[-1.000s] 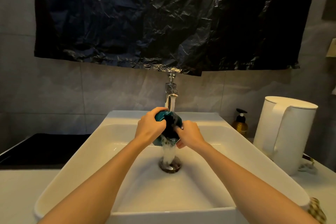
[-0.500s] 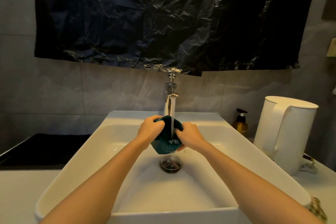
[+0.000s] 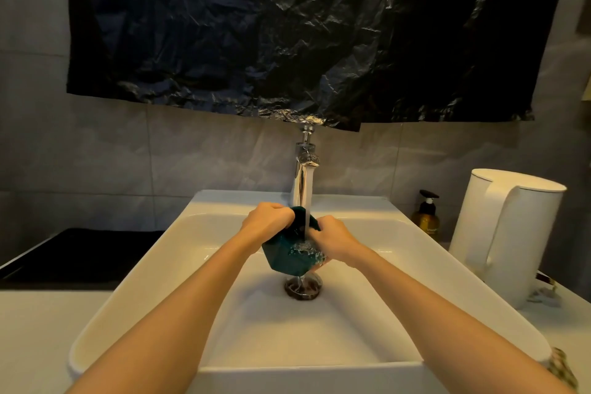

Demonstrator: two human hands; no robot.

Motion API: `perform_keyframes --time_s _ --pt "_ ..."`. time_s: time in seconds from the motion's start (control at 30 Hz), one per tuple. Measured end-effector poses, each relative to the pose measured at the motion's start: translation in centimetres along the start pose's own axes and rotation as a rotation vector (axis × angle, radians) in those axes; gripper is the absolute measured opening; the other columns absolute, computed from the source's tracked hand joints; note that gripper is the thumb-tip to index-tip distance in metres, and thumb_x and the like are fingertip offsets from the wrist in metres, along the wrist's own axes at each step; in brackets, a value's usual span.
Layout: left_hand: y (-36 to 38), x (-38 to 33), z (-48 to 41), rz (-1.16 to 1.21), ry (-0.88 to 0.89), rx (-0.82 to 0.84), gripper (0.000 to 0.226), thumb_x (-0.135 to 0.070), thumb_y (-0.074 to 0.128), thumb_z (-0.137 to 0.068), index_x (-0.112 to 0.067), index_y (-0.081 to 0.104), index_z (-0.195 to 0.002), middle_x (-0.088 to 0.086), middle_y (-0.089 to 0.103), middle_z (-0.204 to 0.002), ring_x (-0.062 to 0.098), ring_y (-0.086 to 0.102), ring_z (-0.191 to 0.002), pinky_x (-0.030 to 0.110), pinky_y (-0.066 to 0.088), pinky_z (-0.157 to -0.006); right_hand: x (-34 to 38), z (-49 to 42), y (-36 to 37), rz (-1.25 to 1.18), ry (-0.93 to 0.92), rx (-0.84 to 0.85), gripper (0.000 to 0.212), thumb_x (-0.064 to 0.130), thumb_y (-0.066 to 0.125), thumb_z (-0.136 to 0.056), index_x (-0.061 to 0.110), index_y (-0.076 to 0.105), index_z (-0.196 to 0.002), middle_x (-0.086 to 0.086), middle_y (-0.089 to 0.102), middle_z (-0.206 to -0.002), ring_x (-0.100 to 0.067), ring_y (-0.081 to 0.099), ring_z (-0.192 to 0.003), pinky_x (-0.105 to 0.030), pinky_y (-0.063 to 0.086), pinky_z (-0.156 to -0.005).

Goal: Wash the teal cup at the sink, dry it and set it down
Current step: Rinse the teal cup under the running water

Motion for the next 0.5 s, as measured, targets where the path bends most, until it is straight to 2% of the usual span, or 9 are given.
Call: perform_keyframes --time_s 0.07,0.13,0.17,0.23,0.3,0.33,0.4,0.5 --pt "0.0 0.1 0.0 -0.029 -0.014 0.021 0.014 -0.015 0.052 -0.08 -0.019 0.051 -0.067 0.005 0.053 -0.074 0.021 0.049 -0.078 0.029 0.043 -0.071 -0.1 0.6 0.6 -0.138 0.057 0.183 0.012 0.003 0.044 -0.096 0.009 0.053 -0.1 -0.011 0.061 -0.095 -0.024 0.062 -0.08 -0.023 0.053 -0.052" --pt "-0.1 0.3 0.1 -0.04 -0.026 0.031 0.013 -0.014 0.052 -0.078 -0.019 0.051 -0.066 0.004 0.052 -0.073 0.02 0.048 -0.078 0.027 0.04 -0.069 0.1 1.2 1.2 -0.334 0.113 0.352 0.033 -0.01 0.044 -0.092 0.015 0.049 -0.114 -0.009 0.057 -0.11 -0.031 0.061 -0.097 -0.03 0.059 -0.057" --pt "-0.1 0.4 0.2 -0.029 -0.033 0.037 0.012 -0.014 0.052 -0.079 -0.018 0.051 -0.068 0.004 0.052 -0.074 0.02 0.049 -0.077 0.027 0.041 -0.069 0.1 1.3 1.4 -0.39 0.133 0.372 0.04 -0.013 0.044 -0.091 0.016 0.047 -0.118 -0.008 0.055 -0.114 -0.032 0.059 -0.101 -0.034 0.06 -0.059" --pt "0.0 0.3 0.4 0.05 -0.039 0.056 0.01 -0.016 0.054 -0.082 -0.017 0.052 -0.073 0.004 0.055 -0.078 0.016 0.05 -0.075 0.025 0.042 -0.069 0.3 1.3 1.3 -0.468 0.155 0.309 0.036 -0.007 0.042 -0.095 0.018 0.048 -0.119 -0.009 0.056 -0.115 -0.034 0.06 -0.101 -0.041 0.061 -0.062" --pt "0.0 0.2 0.5 0.19 -0.04 0.074 0.004 -0.02 0.058 -0.085 -0.016 0.057 -0.086 0.005 0.058 -0.087 0.014 0.052 -0.075 0.022 0.043 -0.065 0.3 1.2 1.0 -0.513 0.19 0.185 0.025 0.006 0.04 -0.1 0.017 0.053 -0.118 -0.011 0.059 -0.111 -0.036 0.063 -0.096 -0.047 0.059 -0.062" --pt "0.1 0.2 0.4 0.255 -0.038 0.074 0.013 -0.022 0.061 -0.085 -0.016 0.057 -0.096 0.006 0.059 -0.093 0.015 0.054 -0.079 0.022 0.045 -0.064 0.1 1.1 1.0 -0.562 0.219 0.154 0.022 0.011 0.041 -0.1 0.015 0.054 -0.118 -0.012 0.06 -0.112 -0.037 0.064 -0.095 -0.049 0.059 -0.062" --pt "0.4 0.2 0.3 0.356 -0.035 0.068 0.031 -0.022 0.067 -0.082 -0.02 0.052 -0.11 0.006 0.058 -0.102 0.017 0.056 -0.087 0.025 0.05 -0.066 -0.2 1.1 1.1 -0.695 0.3 0.164 0.022 0.014 0.045 -0.1 0.012 0.055 -0.12 -0.015 0.06 -0.115 -0.036 0.064 -0.09 -0.05 0.058 -0.061" --pt "1.1 0.4 0.4 0.354 0.016 0.035 0.044 -0.016 0.065 -0.08 -0.026 0.046 -0.118 0.002 0.055 -0.108 0.021 0.057 -0.096 0.035 0.056 -0.074 0.0 1.6 0.9 -0.896 0.356 0.25 0.018 0.01 0.05 -0.098 0.009 0.057 -0.115 -0.014 0.065 -0.104 -0.032 0.067 -0.086 -0.042 0.06 -0.063"
Point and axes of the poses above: each hand's wrist, its own z-axis away from the middle knuckle, its own y-axis out of the palm, x = y × z, the point moved 4 cm from there along -z, towards the middle knuckle
